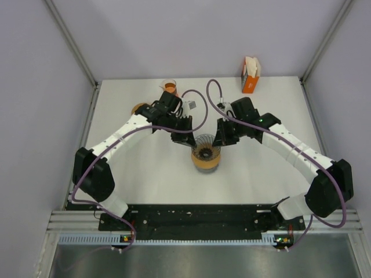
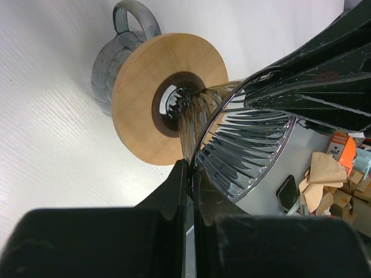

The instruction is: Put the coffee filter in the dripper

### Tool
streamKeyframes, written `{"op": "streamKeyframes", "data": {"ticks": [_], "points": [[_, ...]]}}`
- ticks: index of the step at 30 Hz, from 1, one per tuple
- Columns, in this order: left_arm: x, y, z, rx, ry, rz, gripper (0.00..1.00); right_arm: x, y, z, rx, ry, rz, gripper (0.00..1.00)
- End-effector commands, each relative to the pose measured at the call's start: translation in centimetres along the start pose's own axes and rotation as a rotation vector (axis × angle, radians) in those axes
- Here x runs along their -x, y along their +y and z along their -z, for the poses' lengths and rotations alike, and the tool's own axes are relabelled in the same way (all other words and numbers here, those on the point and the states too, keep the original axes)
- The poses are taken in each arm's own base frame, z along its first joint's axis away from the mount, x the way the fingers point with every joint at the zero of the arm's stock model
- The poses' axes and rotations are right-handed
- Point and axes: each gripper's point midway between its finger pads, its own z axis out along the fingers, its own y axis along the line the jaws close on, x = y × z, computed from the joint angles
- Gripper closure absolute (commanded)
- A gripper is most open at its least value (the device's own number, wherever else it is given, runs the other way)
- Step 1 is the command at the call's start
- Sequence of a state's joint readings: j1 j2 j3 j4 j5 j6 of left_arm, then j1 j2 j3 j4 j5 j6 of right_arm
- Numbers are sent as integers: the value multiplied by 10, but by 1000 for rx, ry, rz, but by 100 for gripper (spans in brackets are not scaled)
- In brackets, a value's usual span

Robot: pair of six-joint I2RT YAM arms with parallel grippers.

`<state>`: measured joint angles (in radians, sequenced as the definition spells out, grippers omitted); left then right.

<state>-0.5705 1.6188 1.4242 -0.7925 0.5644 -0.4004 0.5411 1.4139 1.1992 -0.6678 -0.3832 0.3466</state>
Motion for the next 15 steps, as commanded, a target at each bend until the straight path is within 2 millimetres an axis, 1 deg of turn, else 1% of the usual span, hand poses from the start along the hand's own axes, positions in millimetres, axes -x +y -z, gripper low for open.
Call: {"op": "streamKeyframes", "data": {"ticks": [1,3,6,11,12,15], "points": [[-17,-12,7,-38,53,-20,100,17,14,13,29,-50,-29,100],[-18,-12,8,-38,56,-24,100,16,13,13,27,-50,-26,100],[-18,-4,4,-13,55,-33,100,12,6,7,6,-38,-22,100],[-20,18,-17,32,84,-19,100,3,-10,-13,-21,3,0,100],[-20,23,-23,45,95,-21,100,4,-12,-16,-23,0,6,100],[-20,35,-30,79,131,-29,100,6,-15,-19,-27,-15,22,100]]}}
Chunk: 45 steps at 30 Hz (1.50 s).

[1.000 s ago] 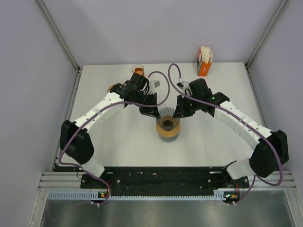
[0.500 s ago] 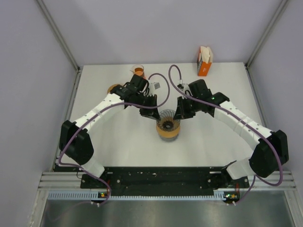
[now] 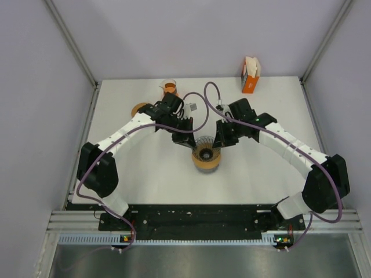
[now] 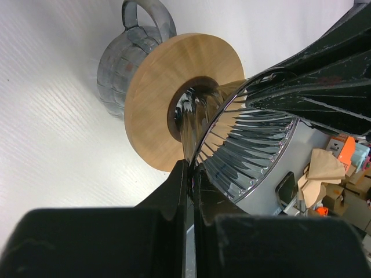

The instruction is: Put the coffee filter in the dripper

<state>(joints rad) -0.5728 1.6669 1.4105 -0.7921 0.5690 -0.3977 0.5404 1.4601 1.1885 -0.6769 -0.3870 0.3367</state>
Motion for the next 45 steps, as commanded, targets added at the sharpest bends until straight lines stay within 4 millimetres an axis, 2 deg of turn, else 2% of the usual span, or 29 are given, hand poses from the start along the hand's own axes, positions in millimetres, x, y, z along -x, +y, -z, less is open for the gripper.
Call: {"op": "streamKeyframes", "data": {"ticks": [1,11,15,20,25,29,34,39,41,44,45], "points": [[-11,26,-16,74,85,-56,100,16,-7,-7,-16,-66,36,100],[-31,61,-37,154,152,-39,100,-25,-55,-34,-52,2,-46,100],[-42,78,-48,185,199,-28,100,-31,-55,-42,-24,26,-61,100],[-46,114,-57,273,215,0,100,-30,-59,-40,-55,9,-53,100],[-53,121,-60,273,210,-17,100,-40,-67,-47,-75,39,-53,100],[-72,131,-58,308,225,-55,100,-50,-68,-49,-84,51,-46,100],[-78,122,-60,305,212,-143,100,-55,-59,-46,-93,39,-12,100],[-73,116,-67,260,243,-100,100,-68,-69,-59,-104,85,-22,100],[-61,110,-59,217,213,-78,100,-61,-63,-57,-89,71,-17,100],[-26,91,-38,161,119,-91,99,-37,-51,-45,-74,9,7,100],[-17,84,-33,148,93,-106,93,-28,-46,-41,-66,-11,15,100]]}}
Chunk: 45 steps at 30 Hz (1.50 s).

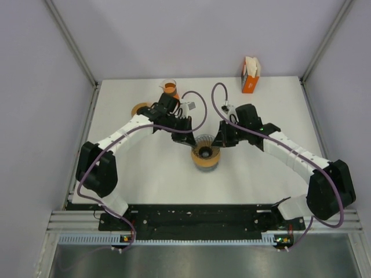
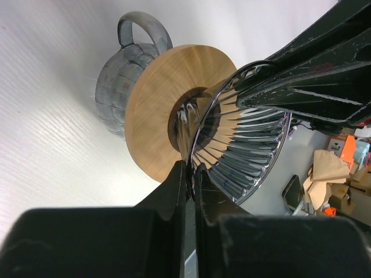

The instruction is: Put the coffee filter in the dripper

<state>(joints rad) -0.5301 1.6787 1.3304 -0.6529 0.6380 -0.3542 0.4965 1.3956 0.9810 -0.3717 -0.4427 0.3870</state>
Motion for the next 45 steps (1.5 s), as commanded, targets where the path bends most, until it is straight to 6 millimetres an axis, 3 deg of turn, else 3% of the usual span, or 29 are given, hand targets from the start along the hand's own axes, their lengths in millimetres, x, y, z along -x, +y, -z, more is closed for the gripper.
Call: {"op": "streamKeyframes", "data": {"ticks": [1,7,12,18,21,26,30,34,38,45], "points": [[-21,62,-11,194,114,-86,89,-29,-32,-15,-138,120,44,100],[8,30,8,143,57,-135,73,7,4,-8,-72,60,85,100],[26,20,24,149,14,-165,64,17,10,-4,-67,41,87,99],[40,9,42,112,-17,-191,53,40,34,6,0,-6,113,73],[44,1,47,83,-25,-211,50,52,45,10,26,-23,132,67],[44,3,54,93,-19,-224,49,55,36,12,-36,8,155,50],[62,0,74,91,-83,-241,45,88,43,33,-51,-63,192,44],[62,2,73,90,-77,-248,45,112,39,50,-67,-117,195,44],[52,7,65,75,-39,-215,47,106,28,46,-99,-96,185,42],[29,3,47,58,16,-207,49,55,20,27,-79,16,132,37]]}}
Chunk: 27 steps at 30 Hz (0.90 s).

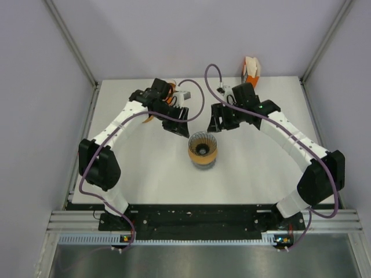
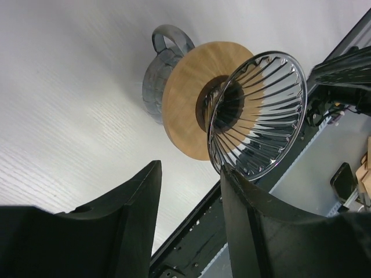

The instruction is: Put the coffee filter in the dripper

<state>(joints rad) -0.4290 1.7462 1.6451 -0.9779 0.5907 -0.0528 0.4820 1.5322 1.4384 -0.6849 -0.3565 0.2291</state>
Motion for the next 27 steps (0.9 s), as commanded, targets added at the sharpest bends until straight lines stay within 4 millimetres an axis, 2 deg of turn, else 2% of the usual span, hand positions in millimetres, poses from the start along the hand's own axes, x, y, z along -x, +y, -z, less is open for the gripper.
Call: {"op": "streamKeyframes", "data": {"ticks": [1,3,5,9,14,20,27], "points": [[-14,-15,-11,-44,29,-21,49,-38,6,-6,30,70,-28,37],[-23,-13,-18,-35,54,-16,50,-51,6,-11,38,89,-50,41],[-29,-9,-24,-22,76,-3,52,-61,2,-16,30,110,-63,48],[-38,-8,-35,-27,109,10,65,-77,0,-25,48,136,-87,76],[-51,0,-46,-15,161,37,99,-90,-3,-31,50,164,-113,99],[-78,10,-60,-20,250,79,100,-115,-14,-39,24,219,-135,100],[-101,27,-82,-7,351,122,100,-146,-37,-55,-8,294,-211,100]]}}
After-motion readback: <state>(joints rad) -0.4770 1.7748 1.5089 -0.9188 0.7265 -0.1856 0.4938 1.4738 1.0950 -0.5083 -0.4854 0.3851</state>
